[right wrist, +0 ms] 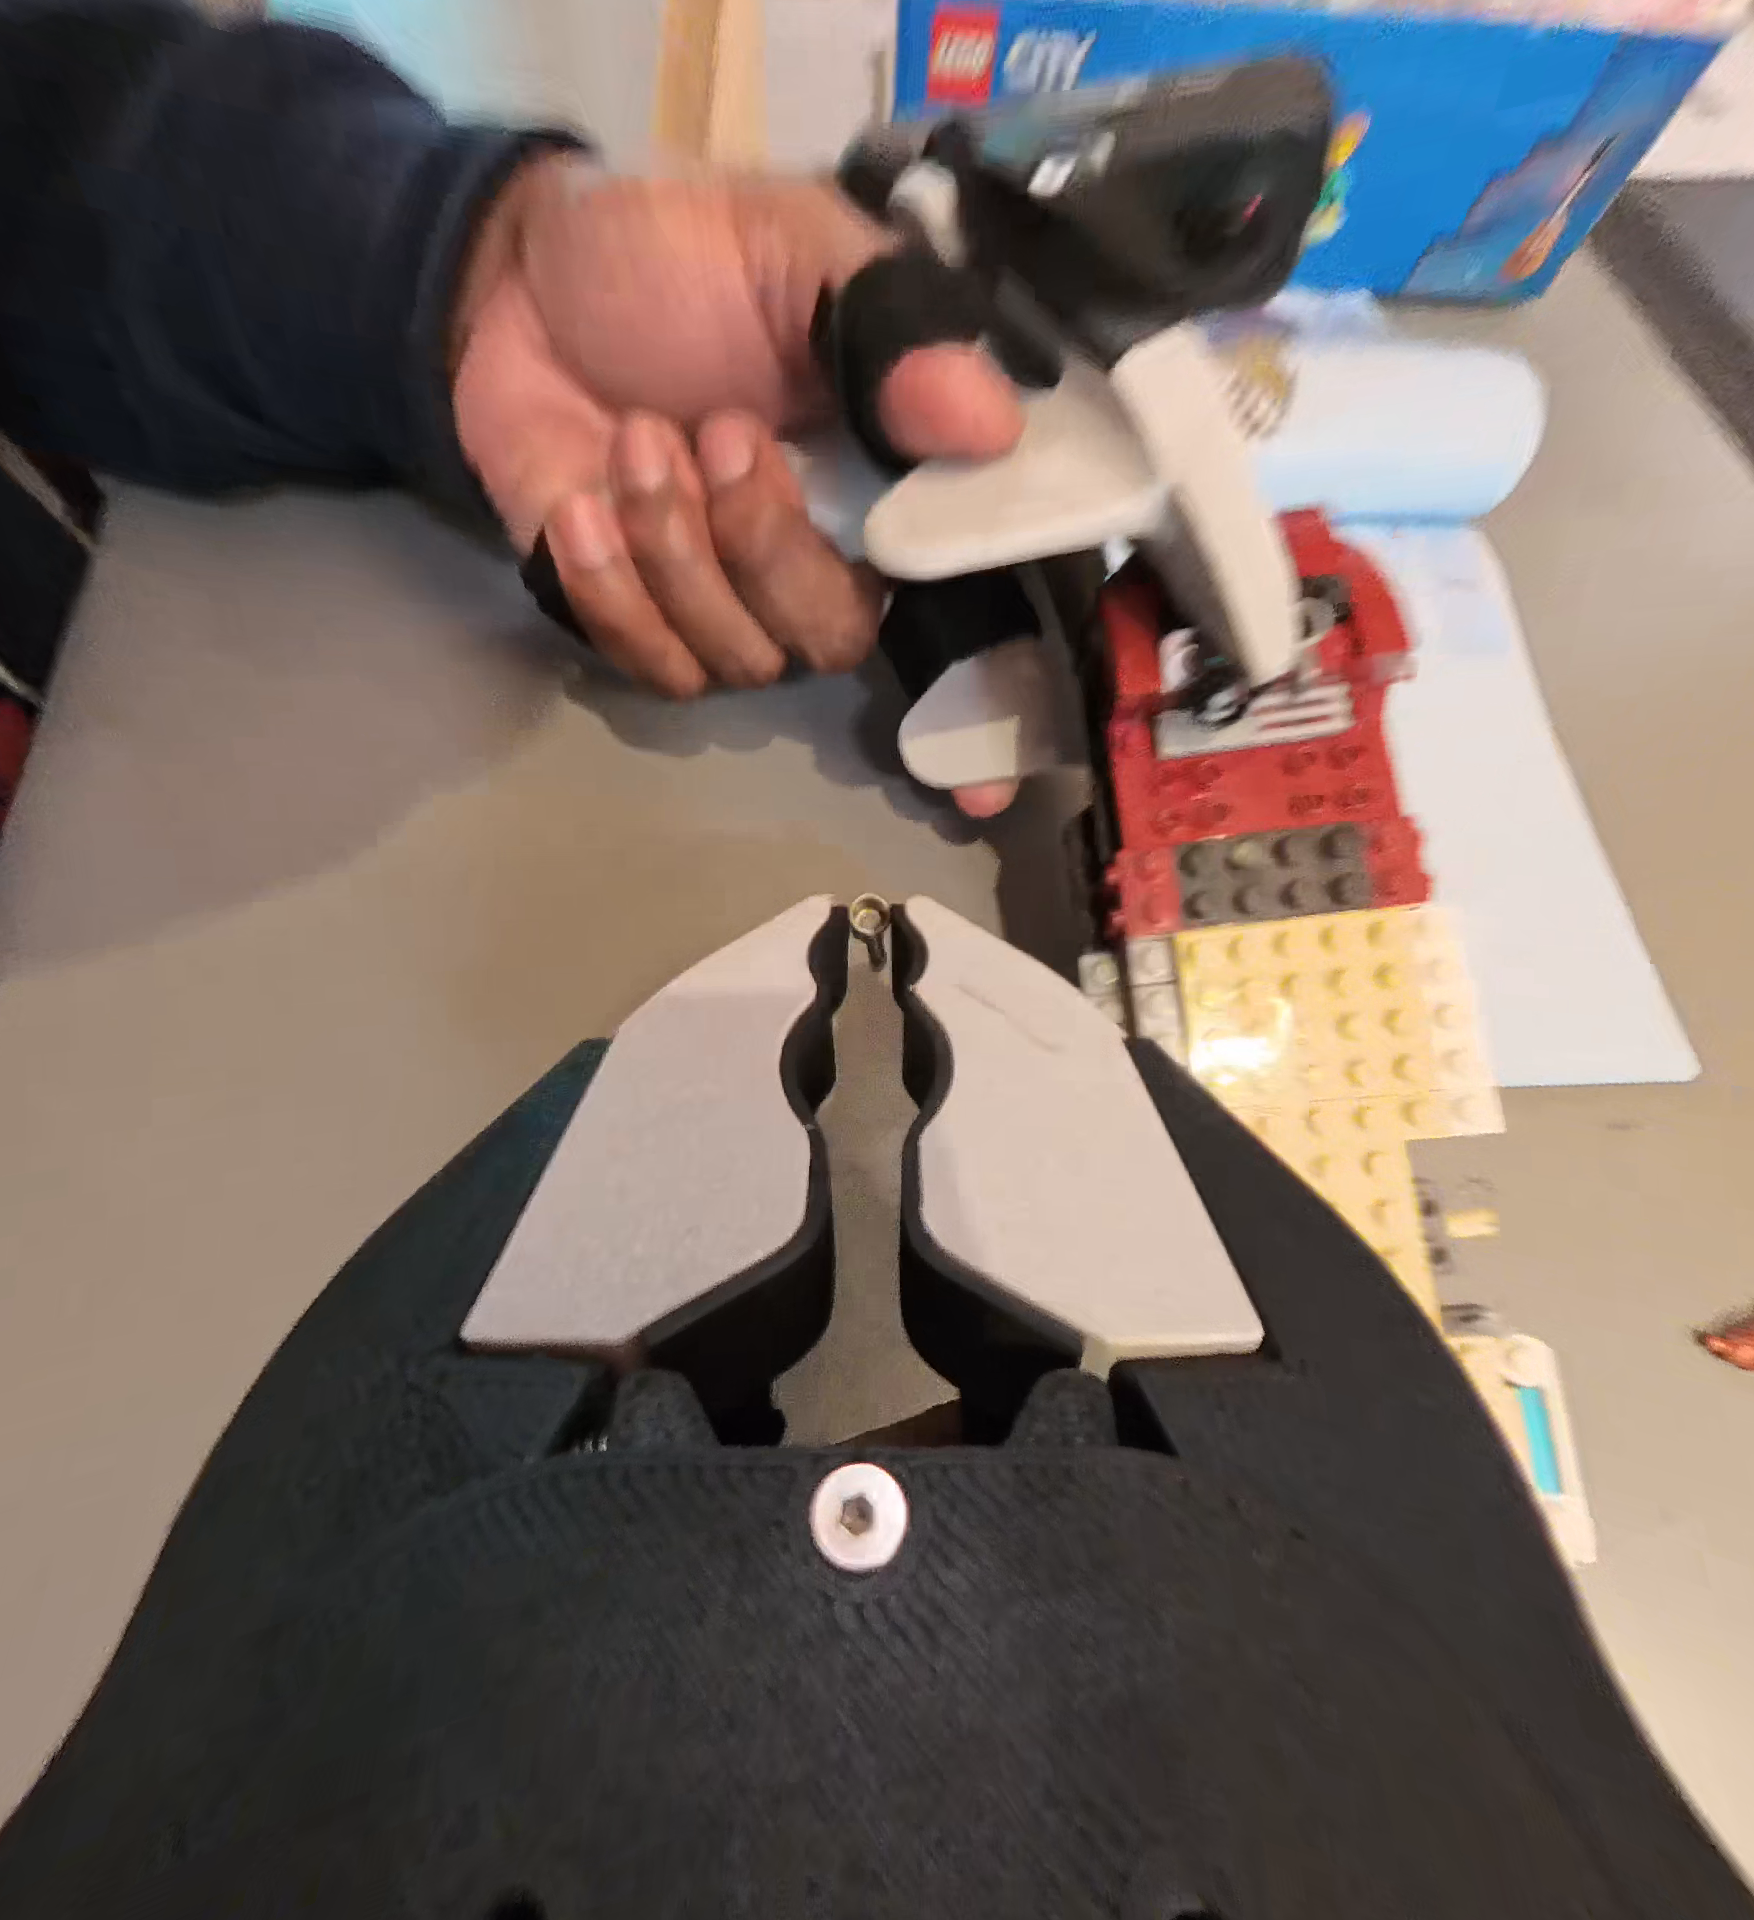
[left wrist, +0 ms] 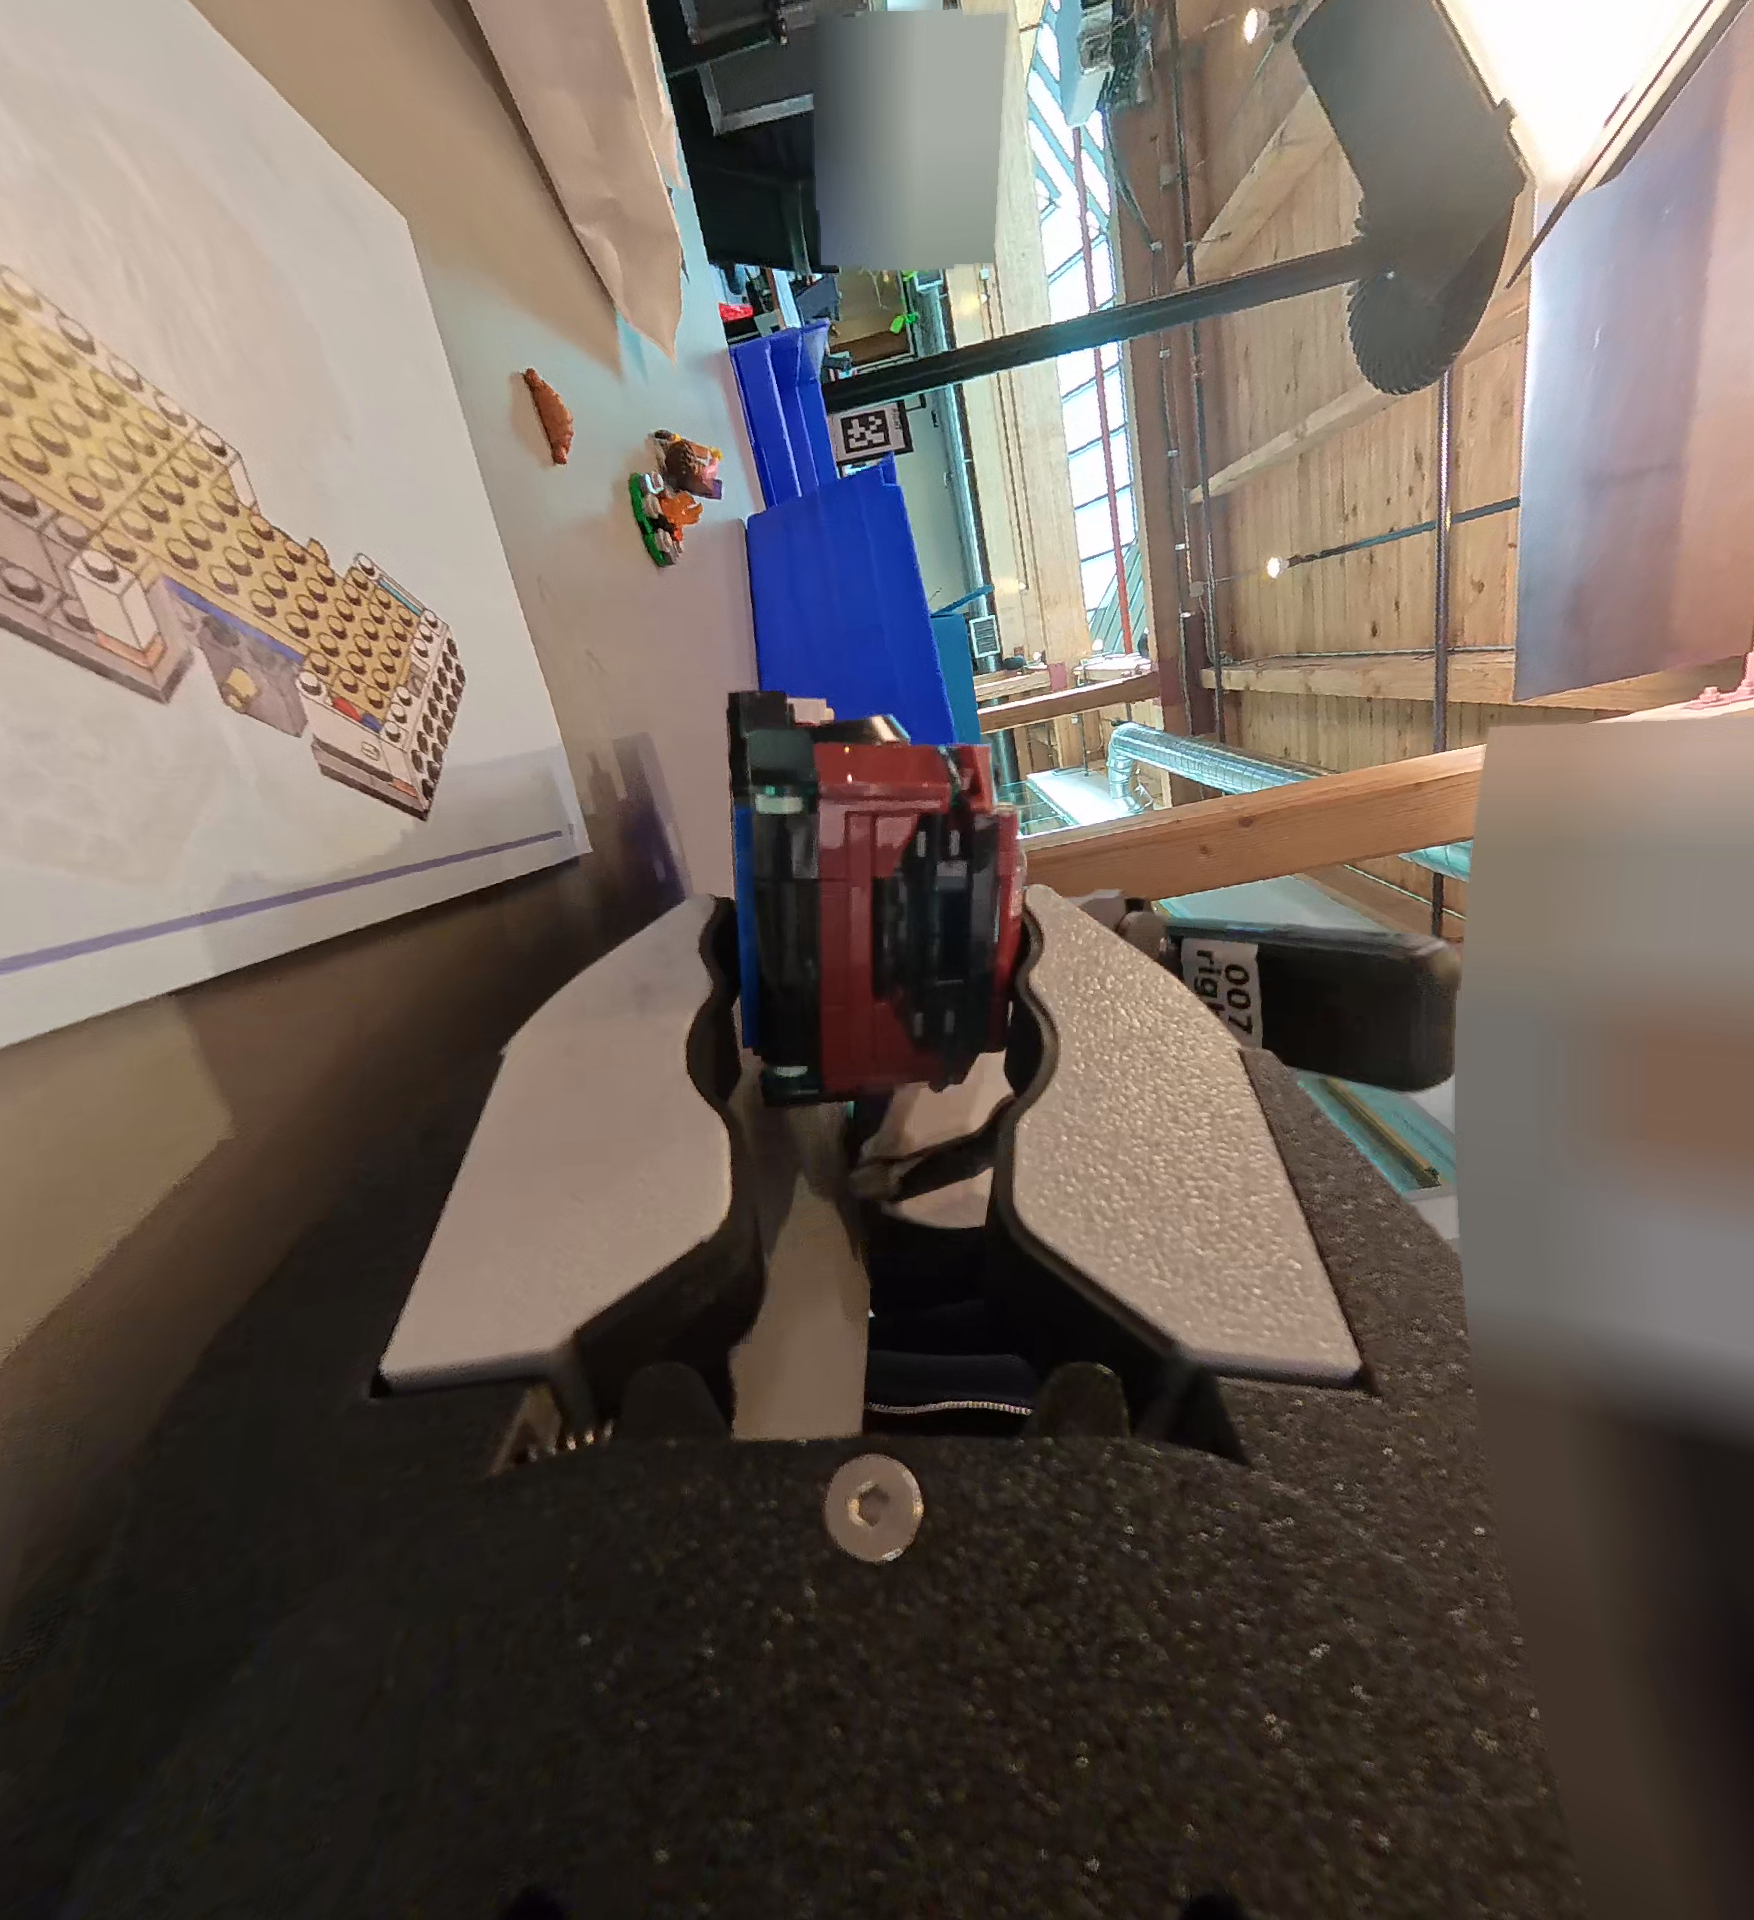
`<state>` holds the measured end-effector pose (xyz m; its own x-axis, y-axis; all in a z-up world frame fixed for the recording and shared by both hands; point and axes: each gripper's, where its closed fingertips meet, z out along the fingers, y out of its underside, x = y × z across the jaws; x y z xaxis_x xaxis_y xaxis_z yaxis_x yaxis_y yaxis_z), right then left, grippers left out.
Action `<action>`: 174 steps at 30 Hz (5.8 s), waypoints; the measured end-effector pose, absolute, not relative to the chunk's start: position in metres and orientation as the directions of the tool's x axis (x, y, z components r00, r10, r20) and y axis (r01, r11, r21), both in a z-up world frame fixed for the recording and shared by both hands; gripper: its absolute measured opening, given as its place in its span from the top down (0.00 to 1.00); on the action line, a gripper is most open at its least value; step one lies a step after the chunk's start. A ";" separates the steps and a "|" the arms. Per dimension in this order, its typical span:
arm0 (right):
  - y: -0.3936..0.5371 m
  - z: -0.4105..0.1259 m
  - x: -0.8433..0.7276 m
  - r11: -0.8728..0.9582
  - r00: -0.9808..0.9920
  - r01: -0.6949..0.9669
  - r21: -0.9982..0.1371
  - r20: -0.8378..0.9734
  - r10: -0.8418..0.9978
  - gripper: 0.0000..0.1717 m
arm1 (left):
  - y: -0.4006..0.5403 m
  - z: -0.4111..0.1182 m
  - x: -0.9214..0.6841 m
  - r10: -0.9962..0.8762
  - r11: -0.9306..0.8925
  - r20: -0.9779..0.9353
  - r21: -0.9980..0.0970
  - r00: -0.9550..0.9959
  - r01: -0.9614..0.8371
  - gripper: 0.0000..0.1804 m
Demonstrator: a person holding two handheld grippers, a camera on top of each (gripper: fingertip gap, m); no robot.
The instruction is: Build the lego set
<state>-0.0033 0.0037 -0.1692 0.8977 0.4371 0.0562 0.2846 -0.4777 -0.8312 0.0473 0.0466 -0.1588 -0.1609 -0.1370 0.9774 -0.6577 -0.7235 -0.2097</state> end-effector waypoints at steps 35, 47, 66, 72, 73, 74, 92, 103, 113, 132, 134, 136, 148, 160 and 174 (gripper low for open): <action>0.048 -0.142 0.047 -0.503 0.894 0.169 -0.848 -0.083 0.441 0.96 | 0.021 -0.167 0.040 0.000 -0.686 0.994 -0.082 -0.112 -0.723 0.73; 0.047 -0.143 0.045 -0.480 0.876 0.162 -0.862 -0.099 0.473 0.96 | 0.021 -0.166 0.040 -0.006 -0.684 0.993 -0.089 -0.117 -0.724 0.73; 0.046 -0.145 0.044 -0.496 0.856 0.188 -0.848 -0.107 0.506 0.96 | 0.018 -0.168 0.040 0.009 -0.677 0.994 -0.073 -0.108 -0.732 0.73; 0.046 -0.145 0.043 -0.487 0.844 0.190 -0.853 -0.112 0.525 0.96 | 0.018 -0.167 0.040 0.013 -0.677 0.994 -0.072 -0.110 -0.733 0.73; 0.045 -0.145 0.042 -0.483 0.838 0.191 -0.854 -0.114 0.533 0.96 | 0.018 -0.168 0.040 0.013 -0.676 0.994 -0.072 -0.109 -0.733 0.73; 0.045 -0.145 0.042 -0.482 0.837 0.192 -0.855 -0.114 0.536 0.96 | 0.018 -0.168 0.040 0.014 -0.676 0.994 -0.071 -0.108 -0.734 0.73; 0.047 -0.144 0.039 -0.501 0.828 0.241 -0.831 -0.094 0.553 0.96 | 0.017 -0.166 0.039 0.044 -0.675 0.993 -0.051 -0.110 -0.736 0.73; 0.046 -0.144 0.045 -0.502 0.841 0.260 -0.825 -0.062 0.538 0.95 | 0.017 -0.166 0.040 0.045 -0.679 0.993 -0.052 -0.112 -0.733 0.73; 0.021 -0.127 0.072 -0.481 0.953 0.190 -0.856 0.042 0.302 0.94 | 0.020 -0.167 0.041 0.034 -0.694 0.994 -0.051 -0.103 -0.718 0.73; -0.094 -0.212 -0.140 -0.648 0.825 0.205 -0.734 -0.226 0.518 0.93 | 0.015 -0.170 0.039 -0.053 -0.690 0.991 -0.125 -0.122 -0.713 0.73; -0.093 -0.210 -0.149 -0.647 0.825 0.196 -0.737 -0.232 0.515 0.94 | 0.015 -0.169 0.040 -0.057 -0.691 0.991 -0.129 -0.125 -0.711 0.73; -0.092 -0.210 -0.156 -0.639 0.824 0.198 -0.743 -0.227 0.519 0.95 | 0.016 -0.169 0.040 -0.061 -0.693 0.990 -0.132 -0.125 -0.708 0.73; -0.097 -0.226 -0.177 -0.521 0.766 0.527 -0.671 0.109 0.634 0.91 | 0.011 -0.170 0.038 -0.108 -0.679 0.984 -0.175 -0.139 -0.713 0.73; -0.097 -0.220 -0.171 -0.353 0.623 0.729 -0.587 0.353 0.698 0.87 | 0.008 -0.168 0.037 -0.153 -0.667 0.974 -0.224 -0.164 -0.710 0.73; -0.096 -0.222 -0.176 -0.009 0.148 0.929 -0.370 0.348 0.926 0.83 | 0.007 -0.168 0.037 -0.164 -0.660 0.971 -0.240 -0.175 -0.712 0.73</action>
